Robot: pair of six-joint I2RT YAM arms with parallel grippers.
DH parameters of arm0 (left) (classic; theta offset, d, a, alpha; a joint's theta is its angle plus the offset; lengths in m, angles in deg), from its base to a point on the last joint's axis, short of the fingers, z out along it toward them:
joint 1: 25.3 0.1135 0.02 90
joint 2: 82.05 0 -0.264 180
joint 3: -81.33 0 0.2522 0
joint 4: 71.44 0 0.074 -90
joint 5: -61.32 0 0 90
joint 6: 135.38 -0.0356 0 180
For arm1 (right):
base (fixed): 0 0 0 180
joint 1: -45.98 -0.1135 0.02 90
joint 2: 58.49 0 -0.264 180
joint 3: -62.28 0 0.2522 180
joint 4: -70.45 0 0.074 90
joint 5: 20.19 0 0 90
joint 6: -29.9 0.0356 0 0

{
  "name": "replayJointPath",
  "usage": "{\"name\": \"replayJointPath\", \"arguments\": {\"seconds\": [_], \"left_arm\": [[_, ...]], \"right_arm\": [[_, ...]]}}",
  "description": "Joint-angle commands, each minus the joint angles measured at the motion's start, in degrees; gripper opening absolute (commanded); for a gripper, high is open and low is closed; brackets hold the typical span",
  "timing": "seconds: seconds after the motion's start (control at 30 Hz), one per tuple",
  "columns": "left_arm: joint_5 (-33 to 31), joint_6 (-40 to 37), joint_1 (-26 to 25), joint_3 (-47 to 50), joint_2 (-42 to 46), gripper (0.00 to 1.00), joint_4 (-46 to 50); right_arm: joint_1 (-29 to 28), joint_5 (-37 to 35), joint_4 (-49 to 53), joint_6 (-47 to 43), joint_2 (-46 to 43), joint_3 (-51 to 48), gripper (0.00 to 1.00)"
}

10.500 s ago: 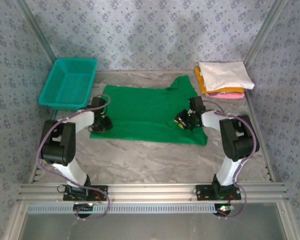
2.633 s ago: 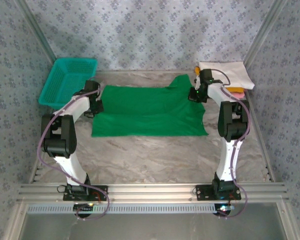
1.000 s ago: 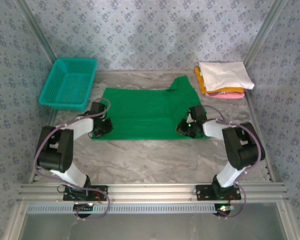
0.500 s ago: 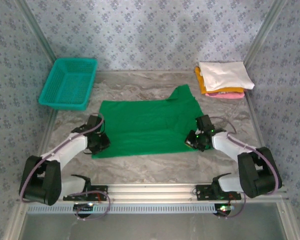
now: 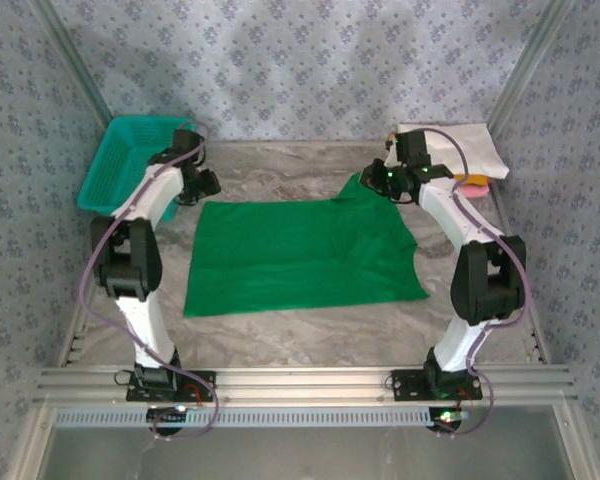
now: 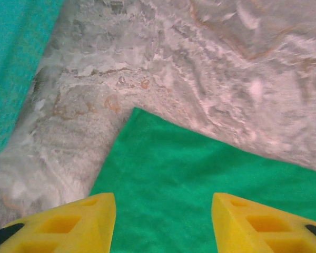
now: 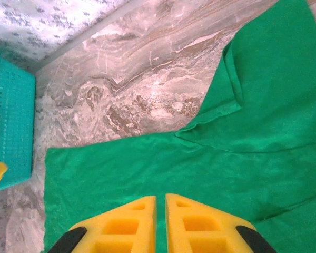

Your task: Fold and stack the t-shirts

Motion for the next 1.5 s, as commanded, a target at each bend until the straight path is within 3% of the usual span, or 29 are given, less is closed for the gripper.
{"name": "replayJointPath", "arguments": {"seconds": [0.0, 0.3, 0.67, 1.1, 1.17, 1.23, 1.33, 1.47], "left_arm": [[-4.44, -2.97, -0.12, -5.77, -5.62, 0.54, 5.74], [-10.52, -1.59, 0.14, -14.94, -15.5, 0.62, 9.02], [-4.58, 0.47, 0.04, -16.94, -19.05, 0.58, 5.56], [-4.26, 2.14, 0.06, -13.04, -20.27, 0.57, 3.62], [-4.66, 2.14, 0.06, -12.67, -20.38, 0.56, 3.56], [-4.4, 2.14, 0.06, -12.29, -20.36, 0.47, 2.92], [-4.56, 2.06, 0.06, -12.3, -20.78, 0.46, 2.43], [-4.4, 1.71, 0.05, -12.47, -21.16, 0.29, 2.19]], "right_arm": [[-0.11, 2.83, -0.1, -1.77, 1.95, 0.71, 0.15], [4.54, 4.7, -4.04, -3.26, 1.45, -2.89, 0.14], [5.9, 6.06, -6.03, -3.41, -1.25, -5.22, 0.13], [7.0, 8.63, -8.42, -2.52, -2.31, -5.68, 0.12], [7.04, 8.71, -8.8, -2.73, -2.83, -5.86, 0.12], [7.28, 8.8, -8.87, -2.9, -3.22, -6.03, 0.12], [8.06, 9.67, -9.4, -2.41, -3.71, -6.58, 0.12], [8.6, 9.69, -9.75, -2.51, -4.63, -7.41, 0.12]]}}
